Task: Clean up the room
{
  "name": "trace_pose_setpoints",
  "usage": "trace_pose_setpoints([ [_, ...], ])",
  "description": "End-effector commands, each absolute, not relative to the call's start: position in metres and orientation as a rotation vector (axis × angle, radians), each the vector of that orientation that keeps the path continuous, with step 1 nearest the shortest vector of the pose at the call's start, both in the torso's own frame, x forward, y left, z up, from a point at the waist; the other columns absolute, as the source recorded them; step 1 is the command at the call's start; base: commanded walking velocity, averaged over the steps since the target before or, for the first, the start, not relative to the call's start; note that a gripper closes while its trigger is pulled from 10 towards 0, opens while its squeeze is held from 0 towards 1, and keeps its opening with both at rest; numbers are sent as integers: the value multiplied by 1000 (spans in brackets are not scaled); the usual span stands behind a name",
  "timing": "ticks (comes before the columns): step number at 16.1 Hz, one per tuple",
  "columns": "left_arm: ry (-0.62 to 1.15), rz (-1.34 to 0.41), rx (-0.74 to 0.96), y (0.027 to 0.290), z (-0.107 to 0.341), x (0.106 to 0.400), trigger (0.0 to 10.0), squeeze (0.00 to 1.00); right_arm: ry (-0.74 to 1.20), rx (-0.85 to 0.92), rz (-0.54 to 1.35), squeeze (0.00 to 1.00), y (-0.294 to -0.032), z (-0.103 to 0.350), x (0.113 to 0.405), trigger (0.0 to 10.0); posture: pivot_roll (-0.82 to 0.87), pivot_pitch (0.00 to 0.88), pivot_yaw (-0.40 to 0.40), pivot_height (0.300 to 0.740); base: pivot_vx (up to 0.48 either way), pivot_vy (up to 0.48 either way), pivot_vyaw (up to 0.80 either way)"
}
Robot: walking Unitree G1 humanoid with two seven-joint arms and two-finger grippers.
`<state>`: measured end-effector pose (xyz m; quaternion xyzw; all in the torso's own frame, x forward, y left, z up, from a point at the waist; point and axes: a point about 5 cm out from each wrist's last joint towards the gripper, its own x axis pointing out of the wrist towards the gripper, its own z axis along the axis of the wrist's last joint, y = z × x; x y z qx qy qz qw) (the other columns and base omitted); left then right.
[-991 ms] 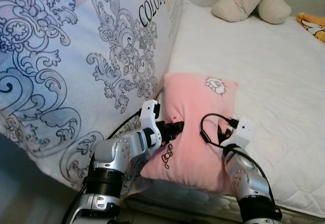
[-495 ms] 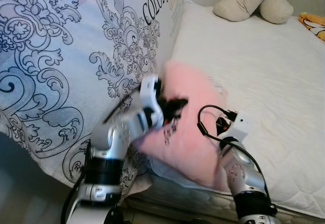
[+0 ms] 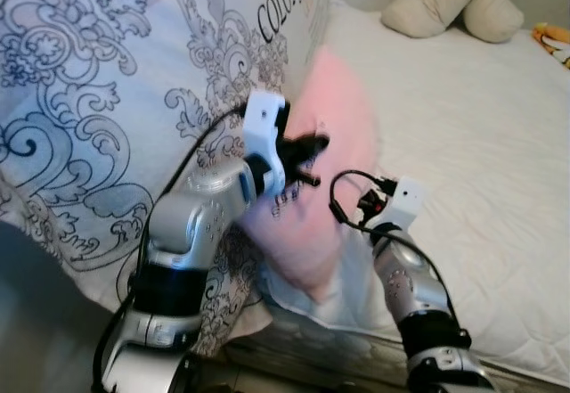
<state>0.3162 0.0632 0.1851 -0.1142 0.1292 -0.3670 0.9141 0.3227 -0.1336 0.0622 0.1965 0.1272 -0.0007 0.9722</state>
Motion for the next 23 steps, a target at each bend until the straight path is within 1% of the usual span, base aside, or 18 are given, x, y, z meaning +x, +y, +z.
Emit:
trace_pose_setpoints([
  [1,289,-762,-210,59,183,311,0,0,223,403,5,0,-135,69,328,0,-7,0,-32,740,0,0,0],
  [4,357,-679,-182,62,167,303,0,0,254,387,45,0,-140,63,328,0,-1,0,-39,740,0,0,0],
  [7,303,-705,-148,51,173,297,0,0,253,342,47,0,-147,61,331,0,-2,0,-41,740,0,0,0],
  [9,265,-712,-111,48,178,297,0,0,259,316,59,0,-149,62,332,0,-3,0,-39,740,0,0,0],
  [10,243,-706,-88,48,180,298,10000,0,265,298,61,0,-149,62,333,0,-3,0,-40,740,0,0,0],
  [11,208,-666,-44,51,184,302,10000,0,242,263,49,0,-151,64,334,9176,-2,0,-40,740,0,0,0],
  [12,129,-622,4,56,190,308,10000,1000,173,199,30,1000,-153,73,335,10000,-2,0,-41,740,0,0,0],
  [13,95,-609,25,58,193,309,10000,1000,149,179,23,1000,-154,76,335,10000,-2,0,-41,740,0,0,0],
  [14,-3,-563,103,64,200,314,10000,1000,81,142,-1,1000,-156,86,333,10000,-7,0,-40,740,0,0,0],
  [15,-45,-536,130,67,204,317,10000,1000,44,128,-7,1000,-156,92,331,10000,-9,0,-40,740,0,0,0],
  [17,-55,-529,123,68,205,318,10000,1000,20,131,2,1000,-155,96,328,10000,-13,0,-39,740,0,0,0],
  [19,-73,-544,105,63,205,312,10000,1000,18,137,-27,1000,-161,92,323,10000,-14,0,-39,740,0,0,0],
  [20,-101,-539,110,63,206,311,10000,1000,-16,130,-55,1000,-166,98,320,10000,-13,0,-40,740,0,0,0],
  [21,-171,-496,119,72,209,307,10000,1000,-99,78,-77,1000,-170,113,310,10000,-17,0,-40,740,0,0,0],
  [22,-194,-474,126,78,208,304,10000,1000,-131,49,-81,1000,-172,119,303,10000,-20,0,-39,740,0,0,0],
  [23,-208,-419,136,92,203,299,10000,1000,-182,-11,-112,1000,-177,129,285,10000,-23,0,-37,740,0,0,0],
])
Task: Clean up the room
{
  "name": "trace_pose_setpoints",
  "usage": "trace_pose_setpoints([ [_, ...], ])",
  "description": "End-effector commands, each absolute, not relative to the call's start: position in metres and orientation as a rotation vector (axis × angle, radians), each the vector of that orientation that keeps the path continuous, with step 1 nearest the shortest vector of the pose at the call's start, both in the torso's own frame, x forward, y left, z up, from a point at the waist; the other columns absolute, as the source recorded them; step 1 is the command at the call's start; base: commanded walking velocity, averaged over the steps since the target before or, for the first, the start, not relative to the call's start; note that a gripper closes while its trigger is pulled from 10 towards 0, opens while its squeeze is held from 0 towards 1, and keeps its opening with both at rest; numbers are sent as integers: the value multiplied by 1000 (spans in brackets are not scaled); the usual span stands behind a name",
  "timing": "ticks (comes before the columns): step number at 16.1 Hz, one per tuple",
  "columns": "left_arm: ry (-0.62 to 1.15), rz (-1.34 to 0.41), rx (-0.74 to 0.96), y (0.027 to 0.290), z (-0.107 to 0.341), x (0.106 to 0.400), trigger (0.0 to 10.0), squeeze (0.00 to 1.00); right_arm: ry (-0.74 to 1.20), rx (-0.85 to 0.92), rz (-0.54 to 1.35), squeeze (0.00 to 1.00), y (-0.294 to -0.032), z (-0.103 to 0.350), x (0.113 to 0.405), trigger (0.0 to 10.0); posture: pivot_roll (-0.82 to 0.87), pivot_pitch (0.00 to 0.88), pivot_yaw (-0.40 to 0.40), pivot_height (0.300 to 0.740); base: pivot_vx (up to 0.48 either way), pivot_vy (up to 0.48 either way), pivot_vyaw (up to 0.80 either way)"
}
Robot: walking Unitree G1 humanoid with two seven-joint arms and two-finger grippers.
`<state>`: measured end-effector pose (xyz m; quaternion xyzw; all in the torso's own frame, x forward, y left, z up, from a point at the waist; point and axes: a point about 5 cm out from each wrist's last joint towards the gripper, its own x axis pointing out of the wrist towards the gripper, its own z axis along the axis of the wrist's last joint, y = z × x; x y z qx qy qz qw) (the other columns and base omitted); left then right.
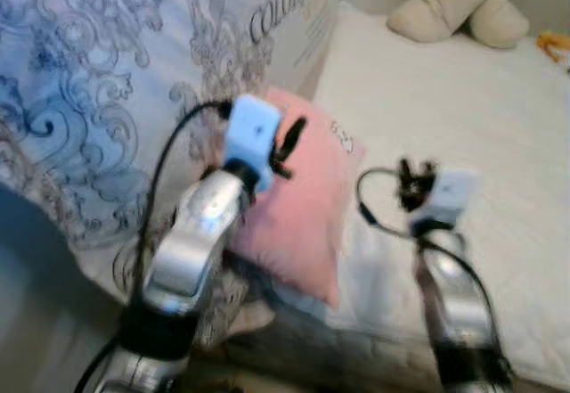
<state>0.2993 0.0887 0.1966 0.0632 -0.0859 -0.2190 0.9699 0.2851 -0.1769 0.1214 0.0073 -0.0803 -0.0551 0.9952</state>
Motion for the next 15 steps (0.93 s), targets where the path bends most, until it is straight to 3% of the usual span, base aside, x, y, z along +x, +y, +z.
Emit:
trace_pose_setpoints([
  [1,-219,-379,150,102,200,294,10000,1000,-203,-46,-152,1000,-182,132,269,10000,-29,0,-34,740,0,0,0],
  [5,-254,-373,223,122,191,271,10000,1000,-212,-173,-215,1000,-188,134,213,10000,-46,0,-20,740,0,0,0],
  [6,-244,-376,242,129,183,263,10000,0,-182,-214,-215,1000,-189,128,198,10000,-49,0,-18,740,0,0,0],
  [7,-236,-390,227,132,177,255,10000,0,-138,-234,-241,576,-192,121,185,10000,-49,0,-18,740,0,0,0],
  [8,-220,-372,228,134,173,251,10000,0,-106,-239,-272,0,-196,117,176,10000,-49,0,-20,740,0,0,0],
  [10,-192,-344,266,134,165,253,10000,0,-30,-206,-306,0,-199,109,171,10000,-52,0,-23,740,0,0,0],
  [11,-152,-344,257,133,158,255,10000,831,-4,-177,-330,0,-202,105,173,10000,-50,0,-25,740,0,0,0],
  [12,-62,-340,181,136,142,264,10000,1000,-7,-55,-353,1000,-205,100,178,10000,-46,0,-31,740,0,0,0],
  [15,22,-276,16,149,126,263,10000,1000,44,101,-390,1000,-214,83,172,10000,-40,0,-34,740,0,0,0],
])
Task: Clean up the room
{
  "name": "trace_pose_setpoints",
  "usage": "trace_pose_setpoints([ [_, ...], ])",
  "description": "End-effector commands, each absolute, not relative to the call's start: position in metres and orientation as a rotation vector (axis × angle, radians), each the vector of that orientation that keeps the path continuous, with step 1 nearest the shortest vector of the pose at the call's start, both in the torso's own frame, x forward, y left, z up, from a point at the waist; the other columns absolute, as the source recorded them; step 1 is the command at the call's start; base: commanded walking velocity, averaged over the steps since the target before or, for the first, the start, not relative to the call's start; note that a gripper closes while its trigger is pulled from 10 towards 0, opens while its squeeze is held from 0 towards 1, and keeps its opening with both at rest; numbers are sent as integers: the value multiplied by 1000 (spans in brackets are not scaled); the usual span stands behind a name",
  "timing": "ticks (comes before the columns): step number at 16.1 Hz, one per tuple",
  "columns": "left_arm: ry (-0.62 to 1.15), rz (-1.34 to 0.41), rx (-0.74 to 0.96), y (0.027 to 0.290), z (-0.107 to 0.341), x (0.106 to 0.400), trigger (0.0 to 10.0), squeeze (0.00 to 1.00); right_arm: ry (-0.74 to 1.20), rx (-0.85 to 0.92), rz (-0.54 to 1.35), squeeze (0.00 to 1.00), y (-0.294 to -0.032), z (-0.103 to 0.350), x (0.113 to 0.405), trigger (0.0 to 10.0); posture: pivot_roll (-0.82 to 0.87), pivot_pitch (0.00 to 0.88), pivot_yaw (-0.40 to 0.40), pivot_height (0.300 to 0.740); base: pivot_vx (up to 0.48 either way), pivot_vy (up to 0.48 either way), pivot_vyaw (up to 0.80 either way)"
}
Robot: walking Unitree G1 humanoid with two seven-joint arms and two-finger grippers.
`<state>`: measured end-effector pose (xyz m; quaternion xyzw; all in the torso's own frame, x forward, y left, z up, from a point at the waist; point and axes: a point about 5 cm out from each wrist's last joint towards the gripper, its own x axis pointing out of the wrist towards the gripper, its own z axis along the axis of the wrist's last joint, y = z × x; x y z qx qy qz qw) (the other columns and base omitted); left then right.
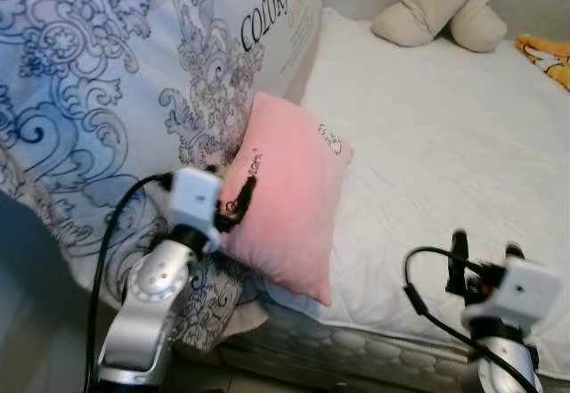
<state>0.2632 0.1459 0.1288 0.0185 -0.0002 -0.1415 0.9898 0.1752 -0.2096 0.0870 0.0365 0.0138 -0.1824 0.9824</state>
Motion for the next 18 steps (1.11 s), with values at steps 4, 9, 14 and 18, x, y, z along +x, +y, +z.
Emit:
trace_pose_setpoints([
  [4,18,-304,-30,141,123,264,10000,1000,14,169,-275,1000,-205,84,187,10000,-42,0,-29,740,0,0,0],
  [9,-5,-343,2,133,127,268,10000,1000,0,83,-161,1000,-193,94,202,10000,-44,0,-32,740,0,-96,0],
  [14,-2,-320,1,131,126,272,10000,0,20,85,-194,0,-196,93,210,10000,-49,0,-29,740,0,-480,0],
  [18,2,-316,9,132,125,275,10000,0,30,73,-182,0,-195,93,216,10000,-47,0,-31,740,0,-480,0],
])
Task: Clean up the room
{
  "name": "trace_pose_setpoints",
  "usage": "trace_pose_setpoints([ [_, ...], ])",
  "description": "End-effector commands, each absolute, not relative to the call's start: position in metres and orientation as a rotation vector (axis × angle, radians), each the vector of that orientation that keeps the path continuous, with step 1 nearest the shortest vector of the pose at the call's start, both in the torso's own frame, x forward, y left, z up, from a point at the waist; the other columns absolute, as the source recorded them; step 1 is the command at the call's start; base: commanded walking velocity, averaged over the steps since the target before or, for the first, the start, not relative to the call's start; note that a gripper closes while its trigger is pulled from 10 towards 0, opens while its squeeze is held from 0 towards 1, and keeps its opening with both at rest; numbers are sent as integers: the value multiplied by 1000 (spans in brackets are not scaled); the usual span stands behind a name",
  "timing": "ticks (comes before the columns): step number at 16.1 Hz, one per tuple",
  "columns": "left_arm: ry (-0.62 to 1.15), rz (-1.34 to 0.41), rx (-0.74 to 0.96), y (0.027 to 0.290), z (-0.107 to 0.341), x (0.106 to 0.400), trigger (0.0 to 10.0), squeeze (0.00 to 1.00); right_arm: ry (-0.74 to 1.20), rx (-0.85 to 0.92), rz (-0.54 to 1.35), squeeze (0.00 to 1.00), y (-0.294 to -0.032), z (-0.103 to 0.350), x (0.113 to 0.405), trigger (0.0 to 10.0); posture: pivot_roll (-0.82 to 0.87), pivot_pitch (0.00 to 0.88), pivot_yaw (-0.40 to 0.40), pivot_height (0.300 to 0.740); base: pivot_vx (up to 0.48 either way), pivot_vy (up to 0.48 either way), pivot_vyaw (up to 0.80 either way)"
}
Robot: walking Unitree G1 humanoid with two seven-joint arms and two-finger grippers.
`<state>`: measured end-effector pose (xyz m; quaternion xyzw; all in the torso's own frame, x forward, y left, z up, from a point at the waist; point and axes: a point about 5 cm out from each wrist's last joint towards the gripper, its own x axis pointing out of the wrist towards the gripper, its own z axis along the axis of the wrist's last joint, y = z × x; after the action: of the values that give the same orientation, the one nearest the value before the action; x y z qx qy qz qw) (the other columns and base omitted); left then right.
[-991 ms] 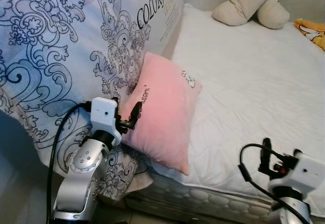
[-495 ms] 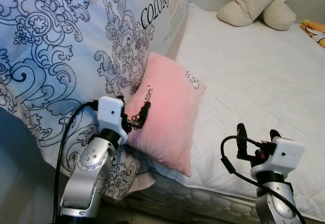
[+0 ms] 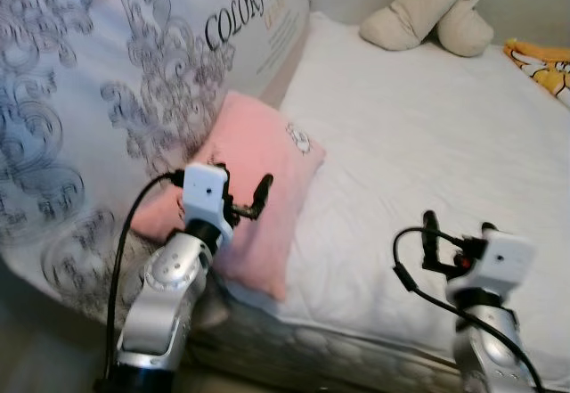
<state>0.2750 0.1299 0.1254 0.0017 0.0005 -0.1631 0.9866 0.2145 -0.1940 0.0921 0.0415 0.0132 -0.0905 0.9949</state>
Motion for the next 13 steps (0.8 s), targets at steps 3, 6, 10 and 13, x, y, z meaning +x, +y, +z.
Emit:
trace_pose_setpoints([
  [3,-3,-313,10,130,124,276,10000,0,34,69,-179,0,-194,93,219,10000,-44,0,-36,740,0,-480,0],
  [6,-7,-300,5,131,124,281,10000,0,33,88,-193,0,-196,93,221,10000,-46,0,-36,740,0,-480,0],
  [10,-21,-319,17,127,128,291,10000,0,28,86,-197,0,-195,93,225,10000,-48,0,-27,740,0,-480,0],
  [13,-27,-371,32,121,128,293,10000,0,27,90,-202,0,-193,92,228,10000,-43,0,-16,740,0,-480,0],
])
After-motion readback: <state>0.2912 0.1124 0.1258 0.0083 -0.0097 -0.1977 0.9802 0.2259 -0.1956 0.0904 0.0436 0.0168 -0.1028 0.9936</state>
